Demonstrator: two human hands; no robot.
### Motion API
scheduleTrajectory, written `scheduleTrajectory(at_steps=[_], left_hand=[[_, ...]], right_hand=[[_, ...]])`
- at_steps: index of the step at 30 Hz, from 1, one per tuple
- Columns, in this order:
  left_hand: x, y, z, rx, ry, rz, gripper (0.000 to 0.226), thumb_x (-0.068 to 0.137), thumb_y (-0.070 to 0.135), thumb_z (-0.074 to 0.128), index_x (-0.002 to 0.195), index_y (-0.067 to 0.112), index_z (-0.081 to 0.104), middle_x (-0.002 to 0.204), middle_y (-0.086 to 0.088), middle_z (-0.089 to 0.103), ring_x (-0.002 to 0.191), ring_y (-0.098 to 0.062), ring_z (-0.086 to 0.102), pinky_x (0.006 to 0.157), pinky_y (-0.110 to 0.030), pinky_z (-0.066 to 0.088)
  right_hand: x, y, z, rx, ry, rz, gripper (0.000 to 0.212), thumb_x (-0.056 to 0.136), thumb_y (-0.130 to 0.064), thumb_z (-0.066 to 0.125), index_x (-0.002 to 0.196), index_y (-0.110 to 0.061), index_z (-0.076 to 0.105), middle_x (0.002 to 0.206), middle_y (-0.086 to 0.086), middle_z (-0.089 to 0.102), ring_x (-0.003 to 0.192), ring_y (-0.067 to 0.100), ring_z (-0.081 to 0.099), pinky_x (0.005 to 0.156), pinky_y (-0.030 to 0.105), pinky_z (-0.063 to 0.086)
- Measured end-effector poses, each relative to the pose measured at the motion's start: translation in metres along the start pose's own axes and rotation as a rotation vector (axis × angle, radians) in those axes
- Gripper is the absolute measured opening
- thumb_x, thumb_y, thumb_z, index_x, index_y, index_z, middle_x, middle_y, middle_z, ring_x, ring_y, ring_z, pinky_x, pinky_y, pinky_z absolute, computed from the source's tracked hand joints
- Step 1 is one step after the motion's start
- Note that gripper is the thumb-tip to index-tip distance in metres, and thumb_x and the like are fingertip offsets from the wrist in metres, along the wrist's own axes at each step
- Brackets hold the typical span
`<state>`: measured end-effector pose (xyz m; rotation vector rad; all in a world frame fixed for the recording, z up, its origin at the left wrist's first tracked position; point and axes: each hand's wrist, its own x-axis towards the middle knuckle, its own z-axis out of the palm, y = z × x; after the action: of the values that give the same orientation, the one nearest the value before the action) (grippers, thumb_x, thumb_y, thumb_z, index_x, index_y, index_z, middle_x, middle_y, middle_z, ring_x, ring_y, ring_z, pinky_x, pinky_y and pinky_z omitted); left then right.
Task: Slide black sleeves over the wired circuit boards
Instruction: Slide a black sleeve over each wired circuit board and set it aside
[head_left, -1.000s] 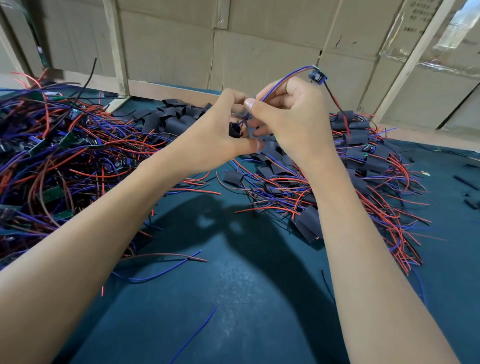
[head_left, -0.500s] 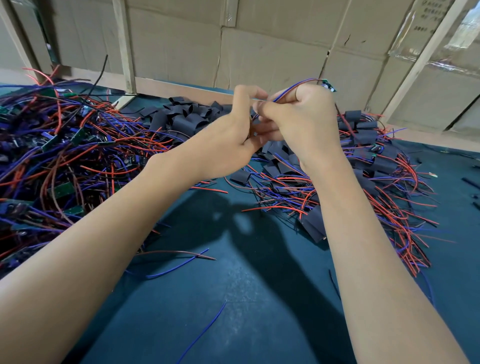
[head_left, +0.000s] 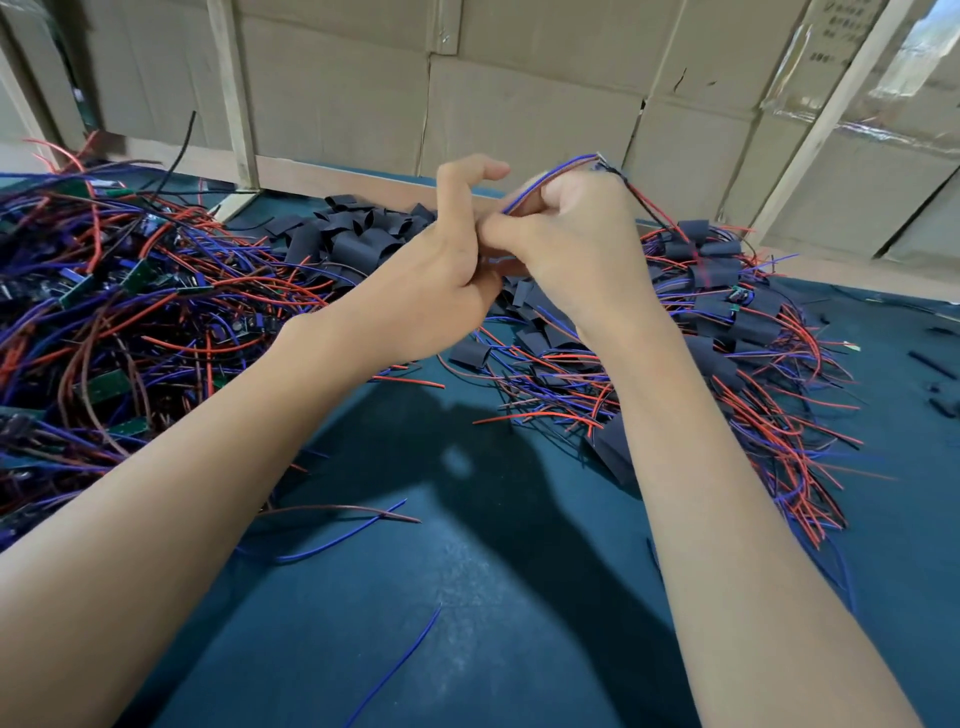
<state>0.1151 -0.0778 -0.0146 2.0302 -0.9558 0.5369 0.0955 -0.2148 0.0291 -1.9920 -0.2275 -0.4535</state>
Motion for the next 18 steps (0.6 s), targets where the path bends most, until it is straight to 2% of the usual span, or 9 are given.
scheduleTrajectory(at_steps=[2,4,6,7,10,12,14,16,18], left_hand=[[0.001,0.0,-0.003,0.031,-0.009,0.007,0.058,0.087,-0.016,0.043,0.137,-0.006,0.016,0.091,0.008,0.055,0.083,0.002,0.055,0.077,-0.022,0.047],[0.001,0.0,-0.006,0.045,-0.012,0.02,0.053,0.091,-0.014,0.039,0.137,-0.005,0.016,0.09,0.004,0.056,0.082,-0.01,0.058,0.08,-0.031,0.051],[-0.001,-0.001,-0.012,0.087,-0.005,-0.008,0.047,0.097,-0.005,0.038,0.139,0.0,0.018,0.081,-0.012,0.057,0.07,-0.028,0.058,0.072,-0.049,0.05],[-0.001,-0.002,-0.015,0.122,0.01,-0.035,0.045,0.1,0.0,0.038,0.14,0.003,0.02,0.077,-0.02,0.056,0.063,-0.032,0.055,0.067,-0.053,0.046],[-0.003,0.001,-0.017,0.204,0.036,-0.047,0.041,0.101,0.005,0.039,0.14,0.007,0.025,0.066,-0.021,0.051,0.054,-0.031,0.048,0.061,-0.051,0.042],[-0.002,0.004,-0.019,0.207,0.043,-0.056,0.04,0.101,0.005,0.039,0.138,0.008,0.027,0.066,-0.019,0.053,0.055,-0.032,0.048,0.061,-0.049,0.042],[-0.001,0.004,-0.023,0.216,0.093,-0.088,0.04,0.097,0.006,0.043,0.134,0.012,0.033,0.066,-0.01,0.056,0.057,-0.03,0.05,0.063,-0.044,0.043],[-0.001,0.003,-0.029,0.299,0.19,-0.098,0.034,0.091,0.013,0.049,0.124,0.017,0.044,0.059,0.0,0.053,0.055,-0.023,0.048,0.064,-0.041,0.044],[-0.001,0.002,-0.033,0.324,0.263,-0.087,0.019,0.089,0.021,0.055,0.108,0.02,0.05,0.054,0.003,0.048,0.052,-0.014,0.044,0.064,-0.037,0.044]], right_hand=[[-0.003,-0.002,-0.001,0.037,-0.097,0.028,0.02,0.081,-0.015,0.077,0.082,0.005,0.075,0.08,0.025,0.071,0.07,0.032,0.065,0.075,0.049,0.059],[-0.004,-0.004,-0.005,0.136,-0.22,0.165,0.025,0.092,-0.022,0.072,0.093,0.003,0.074,0.08,0.014,0.067,0.073,0.022,0.061,0.073,0.04,0.054],[-0.002,-0.004,-0.012,0.224,-0.284,0.35,0.025,0.094,-0.035,0.07,0.098,-0.01,0.07,0.079,0.004,0.061,0.075,0.022,0.063,0.075,0.04,0.059],[0.0,-0.002,-0.016,0.223,-0.291,0.429,0.027,0.093,-0.042,0.07,0.098,-0.015,0.067,0.077,0.001,0.059,0.076,0.023,0.064,0.075,0.04,0.061],[-0.001,0.008,-0.02,0.318,-0.351,0.661,0.047,0.086,-0.056,0.071,0.104,-0.015,0.055,0.078,0.001,0.055,0.076,0.024,0.063,0.068,0.037,0.061],[-0.003,0.016,-0.02,0.582,-0.354,0.75,0.055,0.083,-0.057,0.074,0.108,-0.012,0.056,0.075,0.002,0.052,0.067,0.021,0.059,0.064,0.032,0.057],[-0.003,0.024,-0.021,0.836,-0.286,0.765,0.057,0.084,-0.052,0.076,0.115,-0.006,0.06,0.068,0.002,0.05,0.058,0.017,0.052,0.059,0.028,0.052],[0.001,0.03,-0.022,0.984,-0.25,0.708,0.046,0.089,-0.043,0.073,0.114,-0.006,0.062,0.062,-0.001,0.049,0.053,0.014,0.048,0.056,0.026,0.049],[0.003,0.032,-0.024,1.056,-0.231,0.658,0.032,0.09,-0.035,0.073,0.104,-0.009,0.061,0.064,-0.001,0.049,0.053,0.014,0.049,0.056,0.027,0.049]])
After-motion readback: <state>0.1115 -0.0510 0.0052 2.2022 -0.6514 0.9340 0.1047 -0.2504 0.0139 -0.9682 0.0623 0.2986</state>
